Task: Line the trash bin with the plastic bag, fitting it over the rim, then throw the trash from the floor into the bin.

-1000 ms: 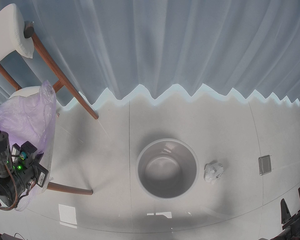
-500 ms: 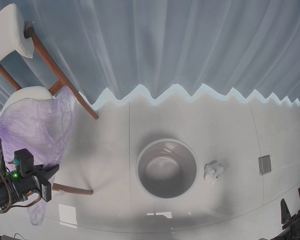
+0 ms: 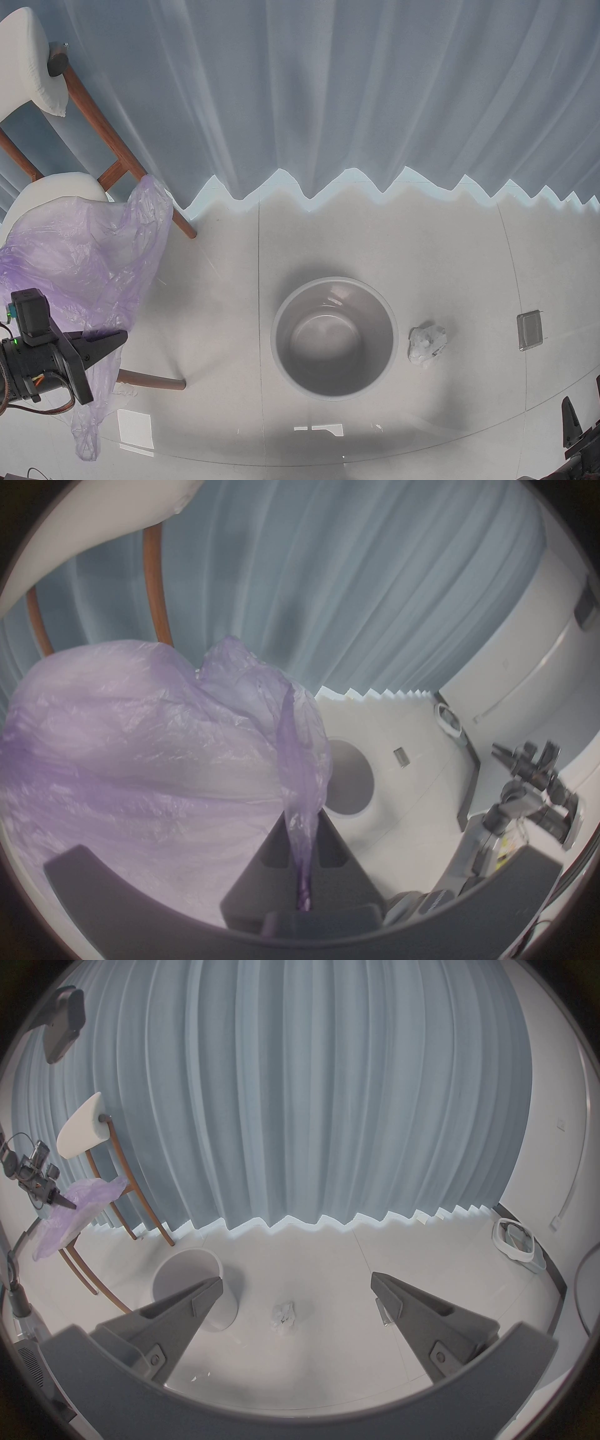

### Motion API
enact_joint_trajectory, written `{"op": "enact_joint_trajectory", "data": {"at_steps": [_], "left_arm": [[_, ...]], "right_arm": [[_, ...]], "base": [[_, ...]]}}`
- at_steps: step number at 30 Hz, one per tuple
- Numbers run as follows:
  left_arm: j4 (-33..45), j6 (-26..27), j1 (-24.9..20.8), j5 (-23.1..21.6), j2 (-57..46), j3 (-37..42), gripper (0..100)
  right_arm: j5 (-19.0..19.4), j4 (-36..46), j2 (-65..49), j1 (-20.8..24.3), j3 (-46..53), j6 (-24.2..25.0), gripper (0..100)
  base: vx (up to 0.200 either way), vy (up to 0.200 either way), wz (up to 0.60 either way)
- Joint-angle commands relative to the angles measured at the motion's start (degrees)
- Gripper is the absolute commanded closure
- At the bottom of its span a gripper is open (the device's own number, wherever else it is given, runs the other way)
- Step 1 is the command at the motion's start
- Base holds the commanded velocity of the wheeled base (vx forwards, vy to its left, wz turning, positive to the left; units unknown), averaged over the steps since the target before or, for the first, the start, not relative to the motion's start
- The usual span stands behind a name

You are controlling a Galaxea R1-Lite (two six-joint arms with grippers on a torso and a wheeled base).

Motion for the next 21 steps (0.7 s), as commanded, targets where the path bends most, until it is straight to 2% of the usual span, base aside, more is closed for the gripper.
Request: {"op": "enact_joint_trajectory", "data": {"at_steps": [1, 14, 21], "left_arm": [[-0.26, -4.42, 0.68, -2.19, -1.81, -0.74, 100], [0.27, -16.64, 0.06, -2.72, -0.22, -5.57, 100], [-0.17, -20.77, -4.69, -2.80, 2.15, -7.77, 100]], "right_arm": [[-0.03, -0.02, -1.01, 0.06, 0.92, 0.26, 0], [-0.12, -0.02, -1.01, -0.02, 0.92, 0.44, 0], [-0.12, -0.02, -1.01, -0.02, 0.92, 0.79, 0]], "base": [[0.000, 0.000, 0.00], [0.000, 0.000, 0.00], [0.000, 0.000, 0.00]]}}
